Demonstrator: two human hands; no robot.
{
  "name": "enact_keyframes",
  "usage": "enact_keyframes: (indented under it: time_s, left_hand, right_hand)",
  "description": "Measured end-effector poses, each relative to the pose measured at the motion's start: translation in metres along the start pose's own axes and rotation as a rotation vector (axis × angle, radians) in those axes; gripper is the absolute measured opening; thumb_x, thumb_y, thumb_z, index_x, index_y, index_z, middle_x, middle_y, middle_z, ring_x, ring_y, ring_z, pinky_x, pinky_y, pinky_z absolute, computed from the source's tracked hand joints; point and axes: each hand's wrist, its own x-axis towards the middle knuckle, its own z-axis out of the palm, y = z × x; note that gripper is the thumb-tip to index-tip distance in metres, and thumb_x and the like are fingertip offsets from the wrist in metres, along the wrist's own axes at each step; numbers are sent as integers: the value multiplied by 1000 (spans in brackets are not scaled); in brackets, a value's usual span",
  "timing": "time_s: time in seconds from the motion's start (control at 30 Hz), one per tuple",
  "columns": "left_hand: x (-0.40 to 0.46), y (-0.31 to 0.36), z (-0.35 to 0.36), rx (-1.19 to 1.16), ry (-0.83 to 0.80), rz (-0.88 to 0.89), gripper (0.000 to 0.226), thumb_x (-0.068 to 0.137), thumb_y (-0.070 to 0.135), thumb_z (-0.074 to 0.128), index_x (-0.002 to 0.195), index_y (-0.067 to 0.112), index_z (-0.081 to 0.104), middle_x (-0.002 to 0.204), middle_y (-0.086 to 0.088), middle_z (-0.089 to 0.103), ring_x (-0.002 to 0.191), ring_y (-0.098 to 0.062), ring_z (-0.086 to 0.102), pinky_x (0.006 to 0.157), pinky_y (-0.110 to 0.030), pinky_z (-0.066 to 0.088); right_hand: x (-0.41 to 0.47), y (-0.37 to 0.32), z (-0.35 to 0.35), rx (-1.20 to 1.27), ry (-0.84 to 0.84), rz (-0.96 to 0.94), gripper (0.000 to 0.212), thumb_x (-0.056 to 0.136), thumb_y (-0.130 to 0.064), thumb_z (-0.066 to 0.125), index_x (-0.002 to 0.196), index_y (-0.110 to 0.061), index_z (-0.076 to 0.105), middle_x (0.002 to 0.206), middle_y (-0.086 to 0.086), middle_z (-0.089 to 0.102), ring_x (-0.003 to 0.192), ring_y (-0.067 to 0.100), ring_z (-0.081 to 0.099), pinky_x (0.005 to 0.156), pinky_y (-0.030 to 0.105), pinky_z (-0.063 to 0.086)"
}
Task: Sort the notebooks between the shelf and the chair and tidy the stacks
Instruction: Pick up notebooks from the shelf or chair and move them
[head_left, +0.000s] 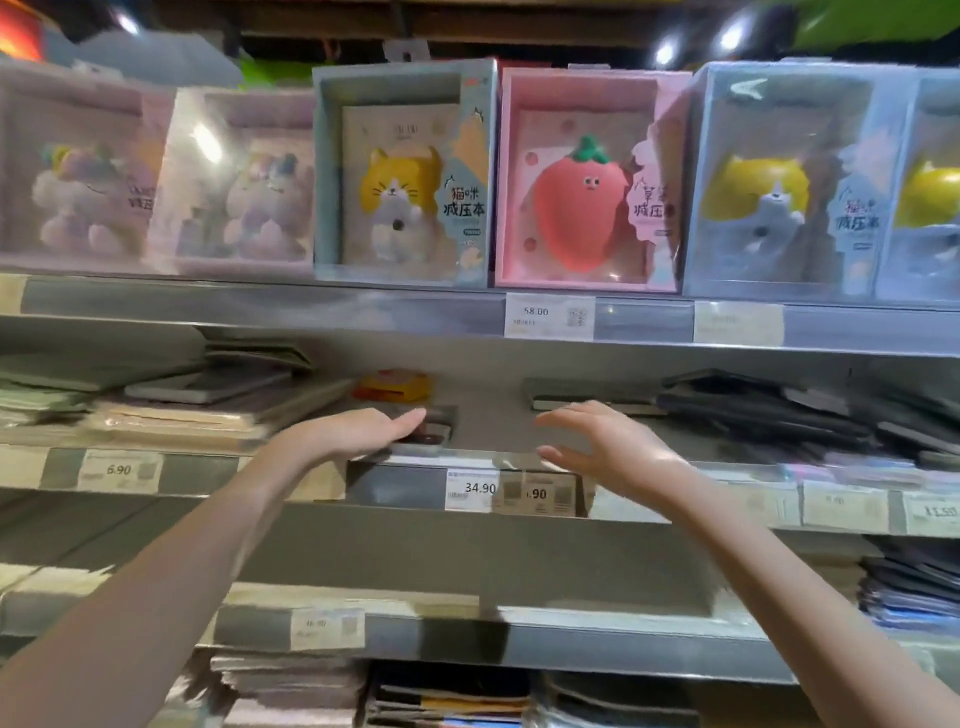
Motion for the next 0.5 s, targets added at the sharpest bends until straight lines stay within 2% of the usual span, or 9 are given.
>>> enact_keyframes:
  time_s: [0.03, 0.07, 0.13, 0.2, 0.27, 0.33, 0.4, 0.5]
  left_hand:
    - [5, 2, 1, 29, 10, -4, 73, 87, 69, 18, 97, 12, 63, 102, -10, 56, 90, -20, 53, 76, -28, 38]
    - [12, 4, 2, 44, 28, -3, 72, 86, 71, 23, 94, 10, 62, 100, -10, 57, 87, -21, 54, 74, -28, 39]
    - [24, 3, 3, 49, 35, -25, 75, 78, 77, 37, 109, 13, 62, 108, -6, 59, 96, -21, 56, 83, -29, 42]
    - [35, 2, 2, 84, 26, -14, 88, 56, 88, 47, 116, 25, 63, 112, 2, 62, 101, -17, 57, 90, -29, 44]
    - [49, 3, 4, 99, 11, 20, 88, 45, 84, 61, 118, 35, 61, 118, 10, 62, 105, -12, 58, 94, -28, 46]
    - [58, 9, 5, 141, 8, 126, 67, 65, 61, 72, 125, 36, 57, 127, 12, 57, 112, -11, 56, 94, -22, 43]
    - [64, 15, 6, 170, 43, 207, 51, 80, 41, 68, 128, 33, 54, 130, 11, 55, 113, -10, 54, 86, -17, 40]
    - [69, 18, 7, 205, 59, 210, 45, 84, 38, 64, 127, 34, 54, 127, 8, 58, 110, -13, 54, 84, -20, 38]
  right_hand:
    - [4, 10, 1, 2, -2, 16, 44, 91, -48, 49, 131, -32, 48, 137, -7, 48, 126, 14, 42, 99, 32, 40]
    - [7, 19, 3, 0, -12, 28, 46, 90, -49, 50, 132, -31, 48, 137, -6, 49, 125, 15, 44, 99, 32, 40]
    - [15, 37, 5, 13, -36, 40, 48, 90, -47, 51, 134, -27, 48, 137, -4, 51, 123, 15, 48, 99, 26, 39]
    - [27, 53, 7, 9, -89, 44, 47, 92, -43, 52, 134, -25, 48, 138, -5, 49, 122, 15, 48, 93, 17, 34]
    - [44, 70, 8, 40, -171, 93, 47, 92, -41, 51, 135, -23, 46, 140, -3, 46, 124, 17, 46, 96, 20, 32]
    - [60, 87, 8, 100, -216, 145, 47, 92, -40, 52, 135, -23, 46, 141, -1, 45, 126, 20, 45, 102, 27, 33]
    - [73, 103, 10, 109, -216, 156, 46, 92, -37, 55, 134, -20, 48, 138, 2, 49, 123, 20, 48, 100, 27, 36]
    - [92, 119, 19, 117, -244, 154, 48, 90, -34, 58, 135, -21, 46, 134, -1, 52, 121, 19, 50, 91, 21, 35]
